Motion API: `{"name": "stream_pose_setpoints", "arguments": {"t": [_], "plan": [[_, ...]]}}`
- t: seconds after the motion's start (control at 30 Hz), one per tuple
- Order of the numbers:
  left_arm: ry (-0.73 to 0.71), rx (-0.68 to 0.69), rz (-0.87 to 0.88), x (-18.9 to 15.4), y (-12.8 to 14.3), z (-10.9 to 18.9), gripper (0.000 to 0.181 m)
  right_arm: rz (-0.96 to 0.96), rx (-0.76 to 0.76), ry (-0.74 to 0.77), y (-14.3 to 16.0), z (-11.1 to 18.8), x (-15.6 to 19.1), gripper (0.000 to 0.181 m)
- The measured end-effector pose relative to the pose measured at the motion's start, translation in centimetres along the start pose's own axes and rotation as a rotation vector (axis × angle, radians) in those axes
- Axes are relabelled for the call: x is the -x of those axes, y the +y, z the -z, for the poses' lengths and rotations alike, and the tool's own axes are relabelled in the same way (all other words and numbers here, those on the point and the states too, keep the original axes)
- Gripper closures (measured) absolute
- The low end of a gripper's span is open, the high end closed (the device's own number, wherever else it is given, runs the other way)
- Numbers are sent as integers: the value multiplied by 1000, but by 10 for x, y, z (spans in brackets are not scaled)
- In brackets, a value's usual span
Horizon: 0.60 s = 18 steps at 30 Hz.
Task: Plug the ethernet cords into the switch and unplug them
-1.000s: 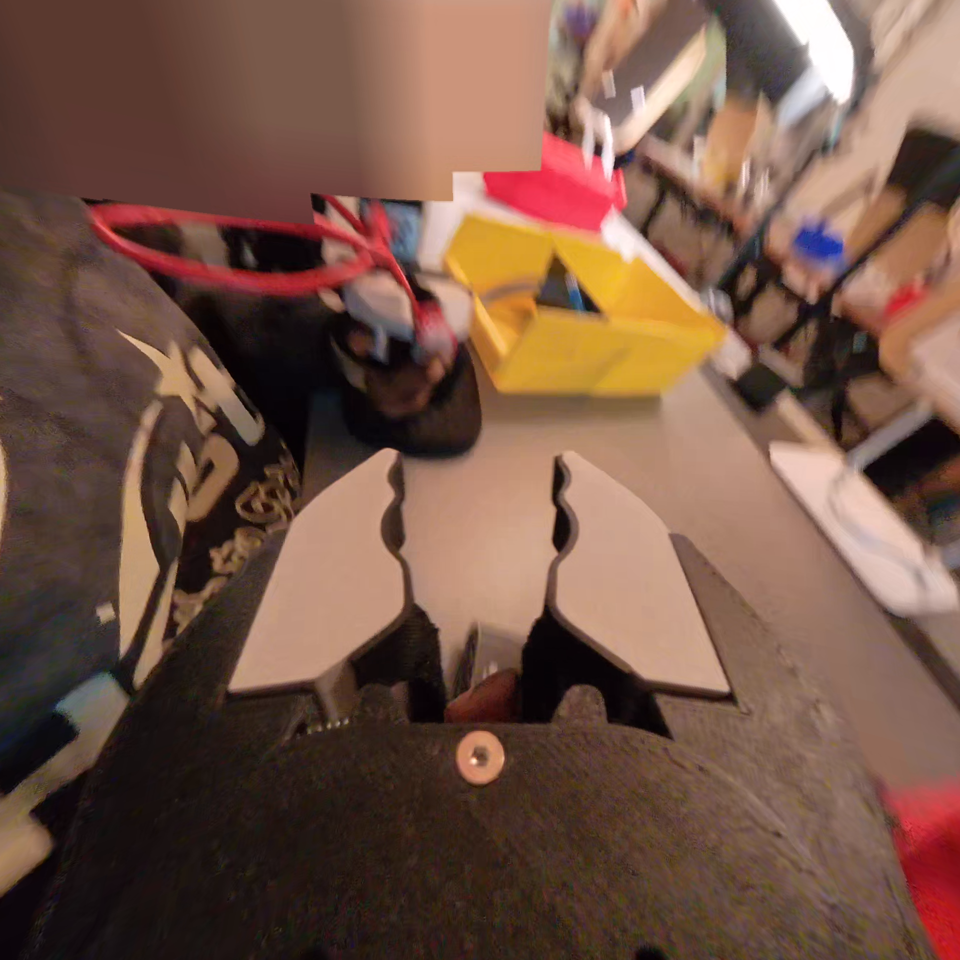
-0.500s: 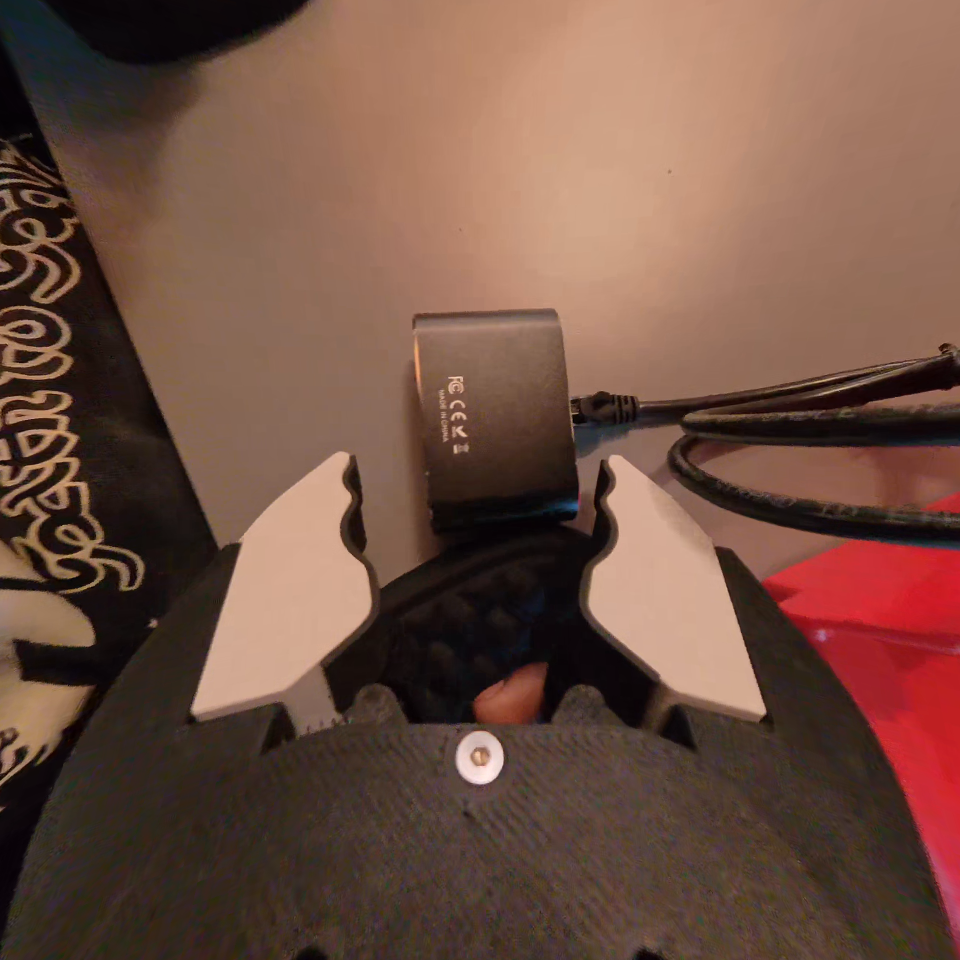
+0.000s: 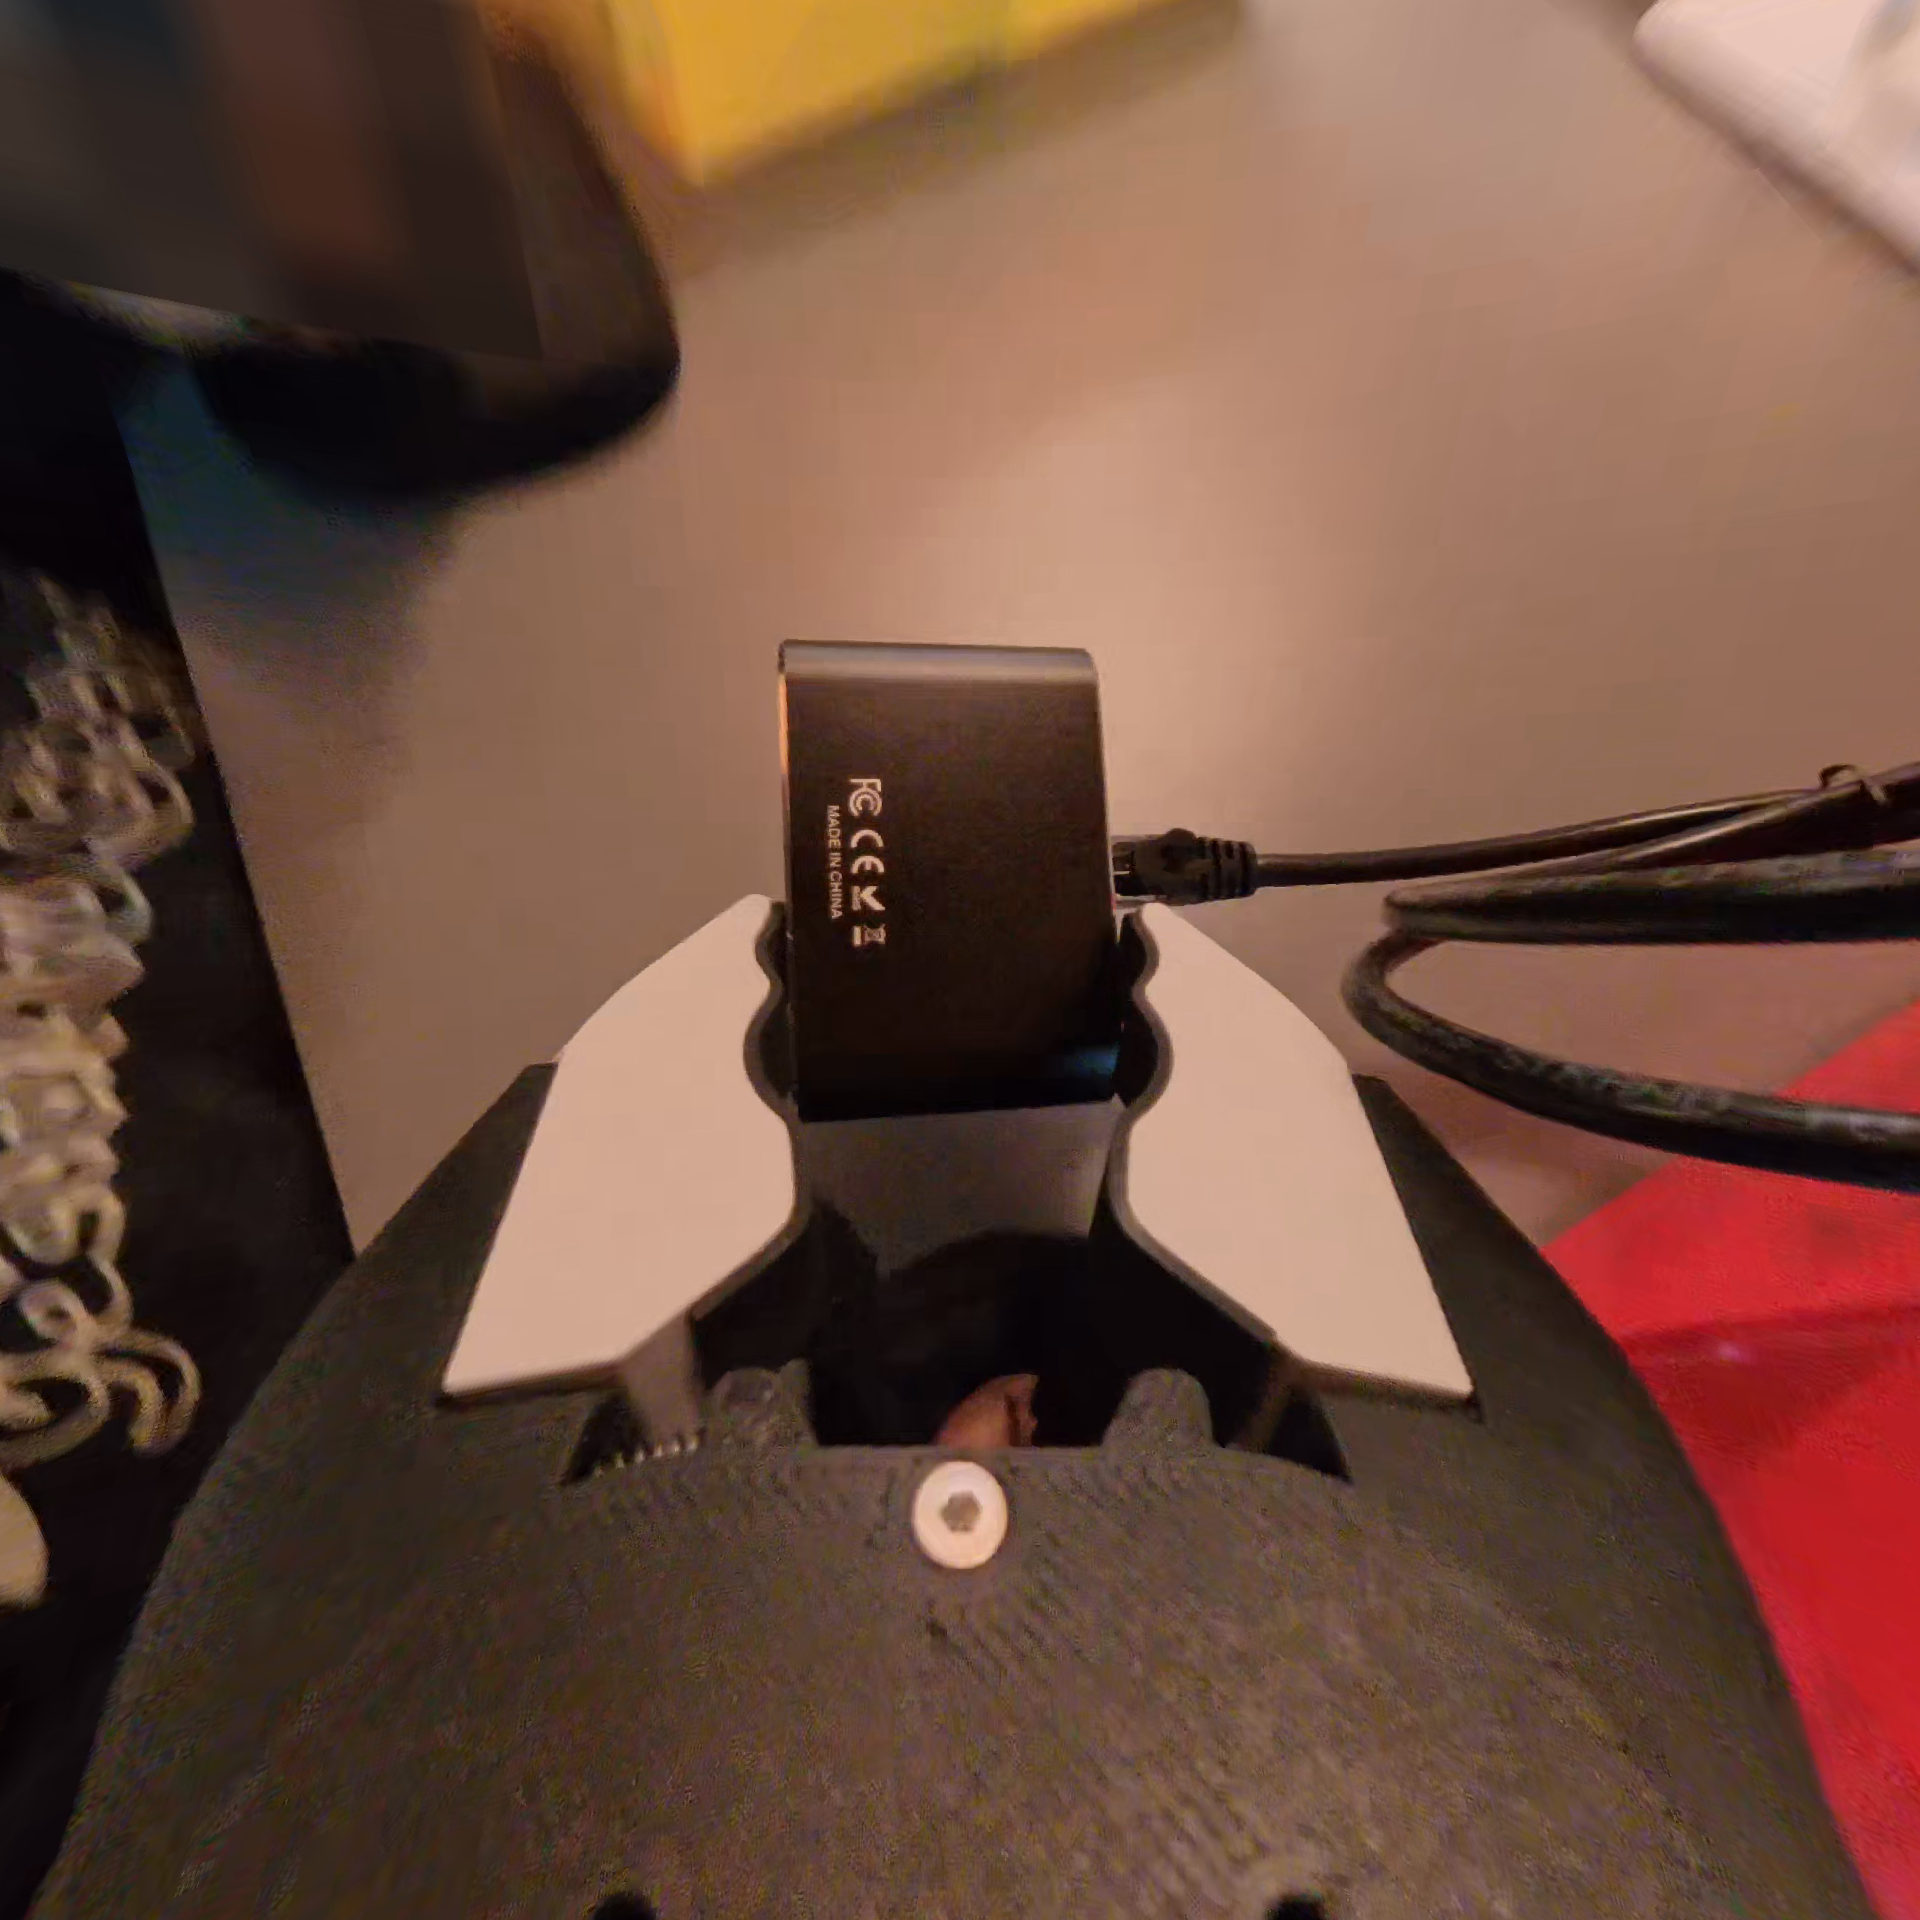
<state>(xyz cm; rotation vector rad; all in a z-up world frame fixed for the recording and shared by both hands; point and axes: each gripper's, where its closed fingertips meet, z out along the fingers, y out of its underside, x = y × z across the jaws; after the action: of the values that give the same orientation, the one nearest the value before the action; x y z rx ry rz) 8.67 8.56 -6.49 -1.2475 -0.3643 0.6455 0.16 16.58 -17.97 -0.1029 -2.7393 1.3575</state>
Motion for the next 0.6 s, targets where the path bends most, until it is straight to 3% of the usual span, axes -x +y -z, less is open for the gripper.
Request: {"name": "stream_pose_setpoints", "arguments": {"t": [0.13, 0.23, 0.4, 0.6], "plan": [[-261, 60, -262, 19, 4, -2, 170, -104, -299, 139, -52, 22, -8, 121], [-332, 83, -463, 11, 4, -8, 170, -120, -423, 229, -74, 26, -8, 121], [-386, 196, -680, 5, 21, -17, 170, -45, -422, 297, -82, 14, 8, 121], [-424, 273, -707, 12, 32, -17, 170, 75, -421, 408, -87, 12, 13, 121]]}}
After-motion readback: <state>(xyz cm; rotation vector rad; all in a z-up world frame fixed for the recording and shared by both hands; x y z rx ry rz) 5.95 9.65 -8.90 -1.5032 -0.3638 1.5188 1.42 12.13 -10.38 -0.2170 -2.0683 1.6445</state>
